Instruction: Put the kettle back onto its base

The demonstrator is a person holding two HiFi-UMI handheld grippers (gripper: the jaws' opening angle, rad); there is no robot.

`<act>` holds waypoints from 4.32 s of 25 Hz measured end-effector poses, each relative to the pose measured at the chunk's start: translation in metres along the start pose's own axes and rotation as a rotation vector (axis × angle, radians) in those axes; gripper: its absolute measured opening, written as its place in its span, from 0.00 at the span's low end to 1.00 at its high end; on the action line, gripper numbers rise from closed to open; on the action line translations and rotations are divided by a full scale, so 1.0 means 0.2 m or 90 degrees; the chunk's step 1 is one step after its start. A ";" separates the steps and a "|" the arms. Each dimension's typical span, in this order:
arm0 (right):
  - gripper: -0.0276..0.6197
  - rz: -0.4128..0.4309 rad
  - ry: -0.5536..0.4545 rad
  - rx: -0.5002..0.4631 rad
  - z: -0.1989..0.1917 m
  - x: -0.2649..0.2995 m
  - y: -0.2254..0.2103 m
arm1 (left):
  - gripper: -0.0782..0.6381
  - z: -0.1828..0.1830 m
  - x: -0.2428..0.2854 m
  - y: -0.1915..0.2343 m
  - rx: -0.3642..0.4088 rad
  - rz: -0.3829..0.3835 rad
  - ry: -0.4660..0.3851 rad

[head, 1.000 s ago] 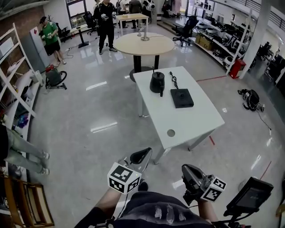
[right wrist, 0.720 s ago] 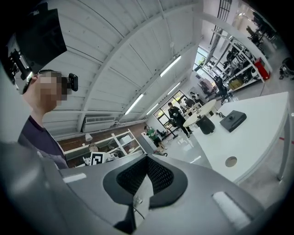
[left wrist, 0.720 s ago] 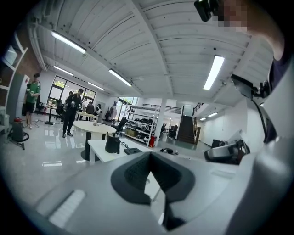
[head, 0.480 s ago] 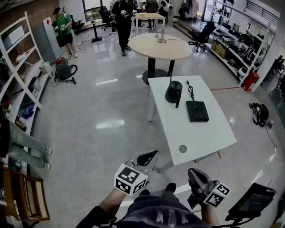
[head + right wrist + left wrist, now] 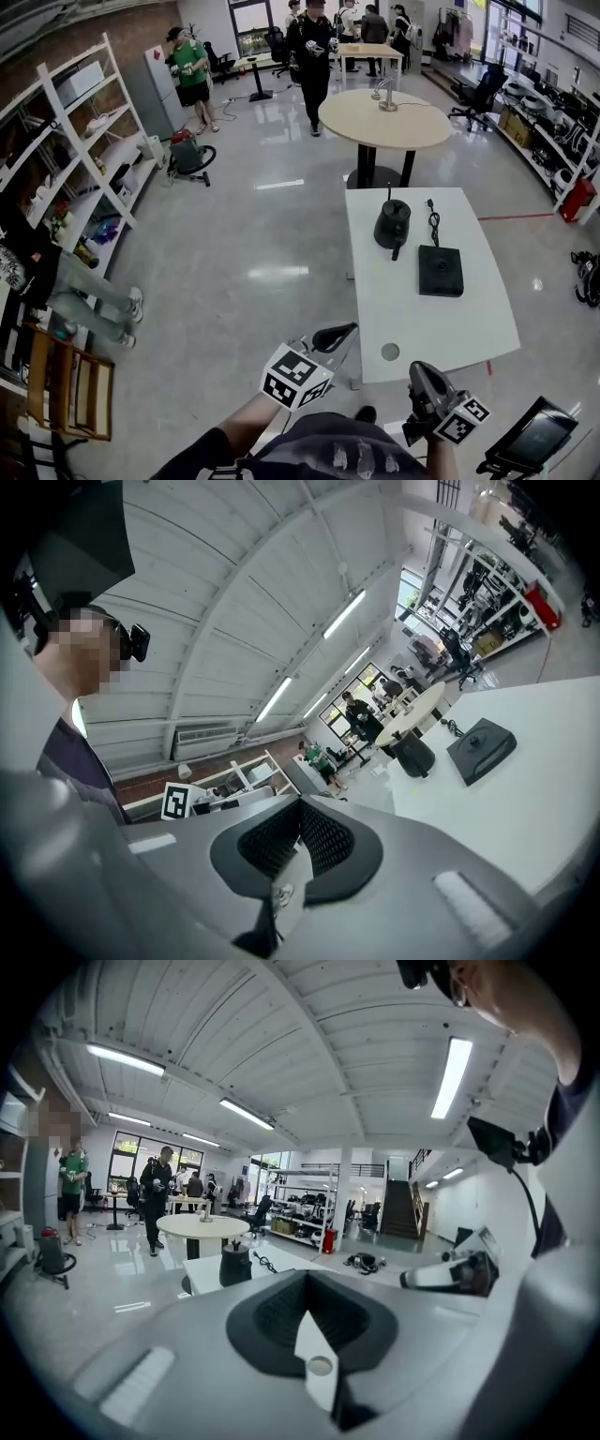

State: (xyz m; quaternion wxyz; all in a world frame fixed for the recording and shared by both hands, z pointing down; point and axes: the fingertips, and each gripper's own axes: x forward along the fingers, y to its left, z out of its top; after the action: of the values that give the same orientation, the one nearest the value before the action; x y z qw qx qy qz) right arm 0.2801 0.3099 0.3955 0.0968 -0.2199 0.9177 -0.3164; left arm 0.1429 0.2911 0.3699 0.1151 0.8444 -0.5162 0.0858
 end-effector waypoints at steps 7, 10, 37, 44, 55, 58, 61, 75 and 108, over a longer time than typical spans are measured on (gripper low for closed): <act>0.04 0.053 0.038 0.011 0.12 -0.01 -0.20 | 0.11 0.04 0.22 -0.06 0.002 0.052 0.014; 0.04 0.066 0.052 0.010 0.13 -0.03 -0.25 | 0.11 0.02 0.26 -0.10 -0.003 0.066 0.023; 0.04 -0.130 0.050 -0.044 0.08 1.06 -0.39 | 0.11 0.01 0.30 1.14 -0.008 -0.017 0.037; 0.04 -0.193 0.071 -0.118 0.12 1.24 -0.46 | 0.11 0.03 0.38 1.35 -0.019 -0.042 0.033; 0.04 -0.256 0.055 -0.140 0.24 1.32 -0.82 | 0.11 0.11 0.68 1.47 0.013 -0.056 0.085; 0.04 -0.267 0.042 -0.121 0.26 1.33 -0.95 | 0.11 0.15 0.83 1.51 0.034 -0.054 0.098; 0.04 -0.276 0.048 -0.102 0.27 1.32 -1.03 | 0.11 0.19 0.93 1.54 0.047 -0.061 0.108; 0.05 -0.420 -0.013 -0.135 0.39 1.69 -1.20 | 0.11 0.35 1.27 2.18 0.090 -0.166 0.095; 0.57 -0.582 0.143 -0.241 0.24 1.53 -1.67 | 0.11 0.31 1.66 2.19 0.135 -0.244 0.169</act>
State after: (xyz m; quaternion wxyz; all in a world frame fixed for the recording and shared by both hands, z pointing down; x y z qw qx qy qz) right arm 0.1384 -0.0933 0.5542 -0.1925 -0.5777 0.7734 -0.1760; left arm -0.0956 -0.2010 0.4448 0.1067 0.9155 -0.3150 0.2265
